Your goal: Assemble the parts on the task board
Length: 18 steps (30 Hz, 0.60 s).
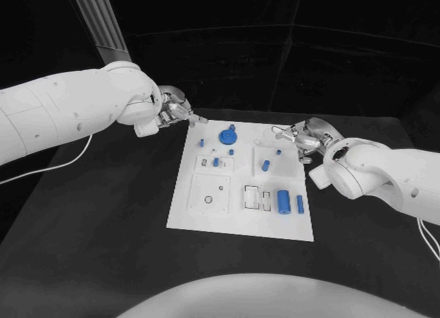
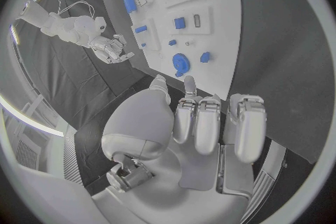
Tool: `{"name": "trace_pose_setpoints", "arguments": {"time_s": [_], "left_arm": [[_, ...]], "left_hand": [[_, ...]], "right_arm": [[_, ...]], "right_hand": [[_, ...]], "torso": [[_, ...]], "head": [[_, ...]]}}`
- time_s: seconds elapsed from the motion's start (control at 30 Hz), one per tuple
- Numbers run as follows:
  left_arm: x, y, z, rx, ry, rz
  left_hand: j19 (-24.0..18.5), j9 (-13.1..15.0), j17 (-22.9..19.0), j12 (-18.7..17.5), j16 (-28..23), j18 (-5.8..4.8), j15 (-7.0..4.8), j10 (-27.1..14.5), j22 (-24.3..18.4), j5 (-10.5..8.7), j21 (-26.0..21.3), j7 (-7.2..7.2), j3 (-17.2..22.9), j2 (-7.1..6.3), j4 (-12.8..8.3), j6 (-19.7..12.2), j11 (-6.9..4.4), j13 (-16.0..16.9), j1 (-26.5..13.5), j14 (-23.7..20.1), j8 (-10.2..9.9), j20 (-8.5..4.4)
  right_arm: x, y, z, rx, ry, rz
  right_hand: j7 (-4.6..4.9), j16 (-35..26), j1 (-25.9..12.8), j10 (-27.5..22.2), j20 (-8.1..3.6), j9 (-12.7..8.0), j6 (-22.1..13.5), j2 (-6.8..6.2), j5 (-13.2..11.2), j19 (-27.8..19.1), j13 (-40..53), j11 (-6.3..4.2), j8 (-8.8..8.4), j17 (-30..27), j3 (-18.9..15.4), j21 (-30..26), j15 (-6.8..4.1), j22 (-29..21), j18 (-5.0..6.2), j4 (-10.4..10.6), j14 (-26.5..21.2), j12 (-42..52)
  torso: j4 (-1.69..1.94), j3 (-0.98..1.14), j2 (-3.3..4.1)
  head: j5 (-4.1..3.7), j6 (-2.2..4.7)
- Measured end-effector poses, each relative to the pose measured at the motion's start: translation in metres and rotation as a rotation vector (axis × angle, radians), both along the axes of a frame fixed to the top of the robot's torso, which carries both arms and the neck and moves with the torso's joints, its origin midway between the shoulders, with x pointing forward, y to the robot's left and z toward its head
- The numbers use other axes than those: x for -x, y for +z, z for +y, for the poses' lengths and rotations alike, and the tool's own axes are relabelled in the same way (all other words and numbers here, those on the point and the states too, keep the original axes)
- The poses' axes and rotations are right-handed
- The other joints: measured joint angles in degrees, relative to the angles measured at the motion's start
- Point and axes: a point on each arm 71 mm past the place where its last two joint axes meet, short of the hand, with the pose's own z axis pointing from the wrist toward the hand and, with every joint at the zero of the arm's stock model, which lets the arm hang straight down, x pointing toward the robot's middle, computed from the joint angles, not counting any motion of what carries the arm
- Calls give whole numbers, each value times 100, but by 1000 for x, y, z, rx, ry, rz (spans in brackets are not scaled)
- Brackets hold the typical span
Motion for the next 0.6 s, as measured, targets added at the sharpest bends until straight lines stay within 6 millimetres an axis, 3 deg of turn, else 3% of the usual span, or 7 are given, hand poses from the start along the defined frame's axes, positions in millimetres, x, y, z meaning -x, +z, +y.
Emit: {"name": "trace_pose_setpoints", "arguments": {"time_s": [0.27,0.6], "left_arm": [[-6,-12,5,-81,20,92],[-8,-34,-3,-126,26,159]], "left_hand": [[0,-108,0,0,0,0,0,0,0,23,0,0,0,50,0,40,0,0,50,0,-94,0],[0,-150,0,0,0,0,0,0,0,23,0,-16,0,72,0,65,0,0,72,0,-131,0]], "right_arm": [[0,0,0,0,0,-1],[0,0,1,0,0,1]], "right_hand": [[0,0,0,0,0,-1,0,0,0,0,0,0,0,0,0,0,0,0,0,0,0,0],[0,0,0,0,0,-1,0,0,0,0,0,0,-1,0,0,0,0,0,0,0,0,0]], "torso": [[-4,-5,4],[-4,-5,5]], "head": [[11,25],[-21,40]]}}
